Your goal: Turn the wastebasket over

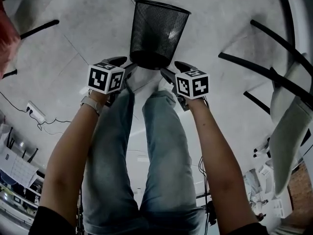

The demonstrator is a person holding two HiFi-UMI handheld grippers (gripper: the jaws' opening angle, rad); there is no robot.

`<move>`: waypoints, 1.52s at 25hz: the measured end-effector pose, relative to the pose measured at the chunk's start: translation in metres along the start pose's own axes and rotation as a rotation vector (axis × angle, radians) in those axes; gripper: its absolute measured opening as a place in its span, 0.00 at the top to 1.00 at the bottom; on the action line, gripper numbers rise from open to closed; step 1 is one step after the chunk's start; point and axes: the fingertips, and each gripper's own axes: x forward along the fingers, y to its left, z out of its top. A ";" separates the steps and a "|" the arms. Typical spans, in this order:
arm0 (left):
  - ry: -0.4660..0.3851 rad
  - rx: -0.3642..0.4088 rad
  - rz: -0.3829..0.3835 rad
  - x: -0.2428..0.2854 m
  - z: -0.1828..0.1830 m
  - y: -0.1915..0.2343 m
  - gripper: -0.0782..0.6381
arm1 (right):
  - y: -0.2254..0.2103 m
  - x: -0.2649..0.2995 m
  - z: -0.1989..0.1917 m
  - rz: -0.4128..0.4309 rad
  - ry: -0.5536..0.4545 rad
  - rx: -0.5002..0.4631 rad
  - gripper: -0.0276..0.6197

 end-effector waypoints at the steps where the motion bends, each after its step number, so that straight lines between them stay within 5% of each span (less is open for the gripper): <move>1: -0.004 0.014 0.000 -0.002 0.005 -0.001 0.61 | -0.002 -0.003 0.006 -0.001 -0.010 0.007 0.54; 5: -0.033 0.058 0.007 -0.013 0.031 -0.006 0.61 | -0.007 -0.019 0.038 -0.013 -0.068 -0.002 0.54; 14: -0.084 -0.002 -0.016 -0.042 0.059 -0.034 0.61 | -0.036 -0.071 0.134 -0.123 -0.149 -0.184 0.47; 28: -0.155 -0.110 -0.035 -0.070 0.041 -0.039 0.61 | -0.077 -0.043 0.174 -0.205 0.136 -0.675 0.46; 38: -0.177 -0.161 -0.030 -0.068 0.019 -0.024 0.61 | -0.089 -0.019 0.160 -0.138 0.271 -0.750 0.46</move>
